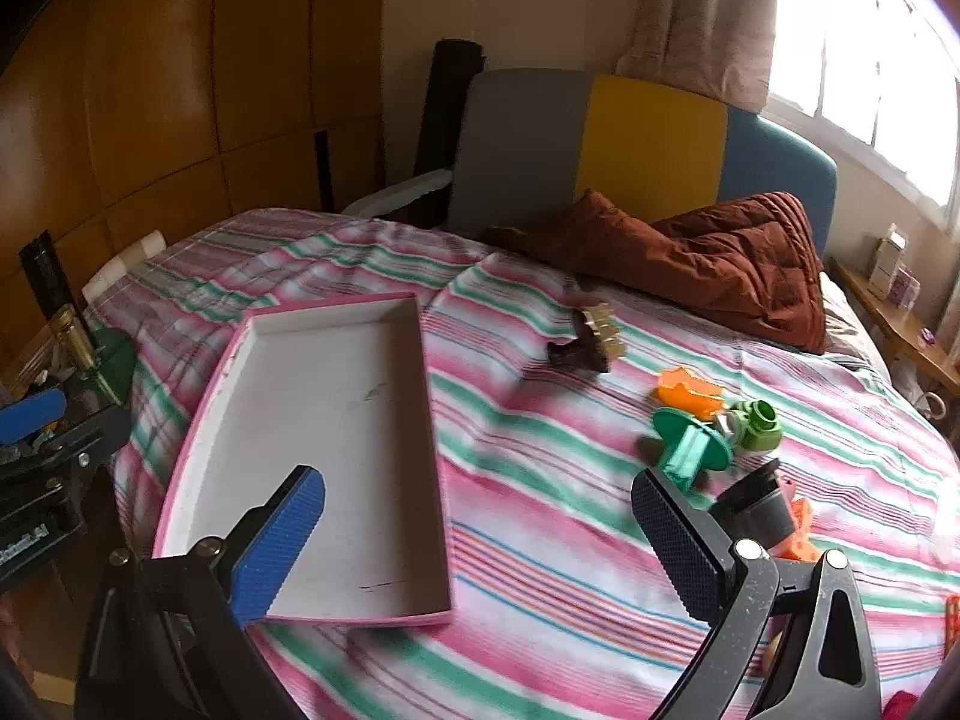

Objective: Organize rigid objects
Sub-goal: 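Reach the left tool toward the brown spiky block on the bed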

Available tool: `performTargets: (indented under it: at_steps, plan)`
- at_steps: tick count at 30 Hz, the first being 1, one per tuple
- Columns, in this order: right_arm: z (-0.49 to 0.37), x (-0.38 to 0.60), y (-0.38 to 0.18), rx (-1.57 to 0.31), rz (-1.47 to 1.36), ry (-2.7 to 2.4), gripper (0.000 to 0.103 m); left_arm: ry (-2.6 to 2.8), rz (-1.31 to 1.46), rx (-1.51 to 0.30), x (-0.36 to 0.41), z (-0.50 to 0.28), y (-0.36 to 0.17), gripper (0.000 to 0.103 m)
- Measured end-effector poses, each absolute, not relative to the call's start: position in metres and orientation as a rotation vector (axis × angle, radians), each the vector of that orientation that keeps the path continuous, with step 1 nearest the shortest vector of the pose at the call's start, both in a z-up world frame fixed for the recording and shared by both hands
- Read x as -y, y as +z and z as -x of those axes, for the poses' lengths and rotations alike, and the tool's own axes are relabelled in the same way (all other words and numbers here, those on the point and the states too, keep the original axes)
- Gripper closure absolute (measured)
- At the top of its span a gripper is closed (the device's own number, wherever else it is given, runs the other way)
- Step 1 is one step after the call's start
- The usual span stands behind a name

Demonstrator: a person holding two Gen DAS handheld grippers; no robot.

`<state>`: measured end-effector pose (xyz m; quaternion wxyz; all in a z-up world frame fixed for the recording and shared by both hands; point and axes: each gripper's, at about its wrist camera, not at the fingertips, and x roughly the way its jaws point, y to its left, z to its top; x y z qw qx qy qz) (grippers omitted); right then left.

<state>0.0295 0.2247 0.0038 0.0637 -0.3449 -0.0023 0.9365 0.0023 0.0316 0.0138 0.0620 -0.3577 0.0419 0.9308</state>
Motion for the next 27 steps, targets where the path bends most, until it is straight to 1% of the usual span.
performTargets:
  at_steps: [4, 6, 9, 12, 15, 18, 22, 27]
  plan:
    - [-0.030, -0.244, 0.004, -0.005, 1.030, 2.805, 0.000, 2.774, 1.053, -0.157, -0.042, -0.004, 0.014, 0.032]
    - [-0.030, -0.256, 0.005, -0.016, 1.026, 2.785, 0.000, 2.726, 1.041, -0.131, -0.046, -0.004, 0.014, 0.032]
    - [-0.032, -0.279, 0.008, -0.041, 1.011, 2.757, 0.000, 2.623, 1.082, -0.039, -0.051, 0.002, 0.013, 0.032]
    - [-0.034, -0.306, 0.011, -0.067, 0.986, 2.728, 0.000, 2.602, 1.067, -0.024, -0.062, 0.004, 0.012, 0.032]
    - [-0.038, -0.341, 0.013, -0.134, 0.968, 2.694, 0.000, 2.559, 1.054, -0.056, -0.076, 0.010, 0.012, 0.032]
    - [-0.041, -0.378, 0.013, -0.179, 0.957, 2.655, 0.000, 2.456, 1.090, -0.031, -0.088, 0.023, 0.014, 0.032]
    - [-0.047, -0.420, 0.009, -0.233, 0.944, 2.620, 0.000, 2.376, 1.117, -0.072, -0.114, 0.042, 0.017, 0.032]
    - [-0.052, -0.460, 0.000, -0.386, 0.924, 2.595, 0.000, 2.268, 1.178, -0.049, -0.154, 0.074, 0.019, 0.032]
